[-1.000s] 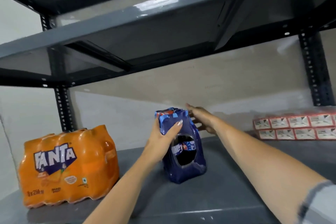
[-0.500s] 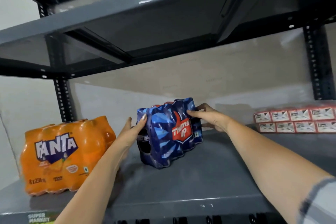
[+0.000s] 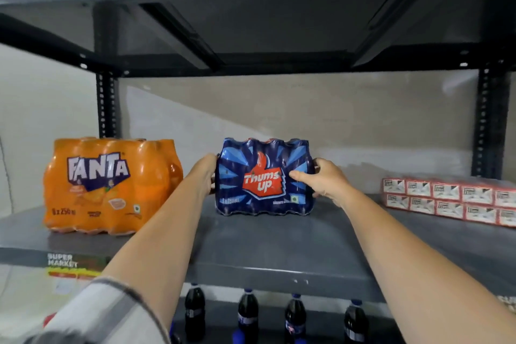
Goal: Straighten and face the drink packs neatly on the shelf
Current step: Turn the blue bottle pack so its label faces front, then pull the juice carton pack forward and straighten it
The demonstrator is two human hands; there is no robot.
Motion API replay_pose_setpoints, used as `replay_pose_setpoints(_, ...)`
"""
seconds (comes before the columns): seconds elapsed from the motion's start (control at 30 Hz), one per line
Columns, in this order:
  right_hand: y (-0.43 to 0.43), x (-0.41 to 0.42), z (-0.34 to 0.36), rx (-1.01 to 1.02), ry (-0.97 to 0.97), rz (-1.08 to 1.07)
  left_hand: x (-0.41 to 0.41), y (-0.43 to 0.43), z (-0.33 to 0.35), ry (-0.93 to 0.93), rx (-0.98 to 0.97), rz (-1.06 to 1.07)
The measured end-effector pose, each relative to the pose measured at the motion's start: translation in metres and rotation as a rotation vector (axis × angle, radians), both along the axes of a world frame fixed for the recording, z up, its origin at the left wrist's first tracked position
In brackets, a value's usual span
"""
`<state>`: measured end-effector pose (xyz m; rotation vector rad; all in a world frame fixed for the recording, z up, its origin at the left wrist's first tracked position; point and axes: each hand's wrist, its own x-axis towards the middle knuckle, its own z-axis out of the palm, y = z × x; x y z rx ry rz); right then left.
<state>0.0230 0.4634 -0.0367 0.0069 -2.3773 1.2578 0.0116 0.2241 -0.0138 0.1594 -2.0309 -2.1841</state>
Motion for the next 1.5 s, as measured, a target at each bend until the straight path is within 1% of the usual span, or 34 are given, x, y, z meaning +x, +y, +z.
replay_pose_setpoints(0.1,-0.001,0.01,-0.002,0.023,0.005,-0.025,0.005,0.001,-0.005,0.006,0.018,-0.001)
replay_pose_setpoints(0.17,0.0,0.016,-0.005,0.001,0.007,-0.035,0.001,-0.001,-0.009,0.019,0.048,-0.022)
replay_pose_setpoints(0.27,-0.002,0.03,-0.007,-0.01,0.006,-0.036,-0.002,-0.003,-0.013,0.003,0.122,-0.04)
replay_pose_setpoints(0.37,-0.004,0.047,-0.009,0.013,0.039,-0.048,0.017,0.001,-0.017,-0.006,0.152,-0.006)
replay_pose_setpoints(0.47,-0.004,0.067,-0.016,0.024,0.086,-0.057,0.03,0.002,-0.022,0.006,0.199,-0.017)
replay_pose_setpoints(0.57,-0.008,0.088,-0.021,-0.007,0.116,-0.042,0.04,-0.002,-0.03,0.0,0.243,0.008)
replay_pose_setpoints(0.63,-0.011,0.098,-0.023,-0.054,0.125,-0.03,0.046,-0.001,-0.033,0.027,0.296,0.049)
replay_pose_setpoints(0.7,-0.015,0.104,-0.024,-0.083,0.127,-0.023,0.052,0.002,-0.036,0.091,0.3,0.083)
replay_pose_setpoints(0.77,-0.017,0.107,-0.022,-0.088,0.121,-0.018,0.054,0.008,-0.037,0.192,0.261,0.125)
replay_pose_setpoints(0.83,-0.016,0.111,-0.017,-0.065,0.092,0.01,0.059,0.017,-0.043,0.371,0.163,0.256)
replay_pose_setpoints(0.87,-0.013,0.114,-0.015,-0.059,0.07,0.041,0.067,0.024,-0.046,0.521,0.096,0.35)
replay_pose_setpoints(0.93,0.0,0.119,-0.006,-0.104,0.036,0.094,0.085,0.042,-0.047,0.923,-0.035,0.457)
replay_pose_setpoints(0.97,0.01,0.12,0.001,-0.156,0.042,0.097,0.093,0.053,-0.044,1.102,-0.1,0.425)
replay_pose_setpoints(1.03,0.04,0.12,0.015,-0.275,0.105,0.072,0.115,0.082,-0.037,1.364,-0.292,0.248)
replay_pose_setpoints(1.1,0.077,0.119,0.031,-0.35,0.201,0.009,0.134,0.116,-0.033,1.527,-0.494,0.083)
replay_pose_setpoints(1.13,0.101,0.117,0.038,-0.36,0.239,-0.03,0.141,0.135,-0.033,1.551,-0.562,0.007)
replay_pose_setpoints(1.17,0.125,0.113,0.042,-0.344,0.269,-0.082,0.145,0.154,-0.033,1.511,-0.608,-0.057)
replay_pose_setpoints(1.2,0.151,0.11,0.045,-0.309,0.291,-0.156,0.146,0.176,-0.033,1.414,-0.633,-0.107)
replay_pose_setpoints(1.23,0.177,0.106,0.046,-0.265,0.297,-0.244,0.142,0.199,-0.032,1.279,-0.631,-0.151)
replay_pose_setpoints(1.3,0.224,0.102,0.041,-0.173,0.275,-0.409,0.127,0.248,-0.027,1.003,-0.548,-0.231)
replay_pose_setpoints(1.4,0.282,0.09,0.026,-0.096,0.219,-0.542,0.077,0.307,-0.019,0.634,-0.46,-0.233)
replay_pose_setpoints(1.5,0.334,0.076,0.004,-0.08,0.052,-0.586,0.038,0.34,-0.016,0.317,-0.498,-0.202)
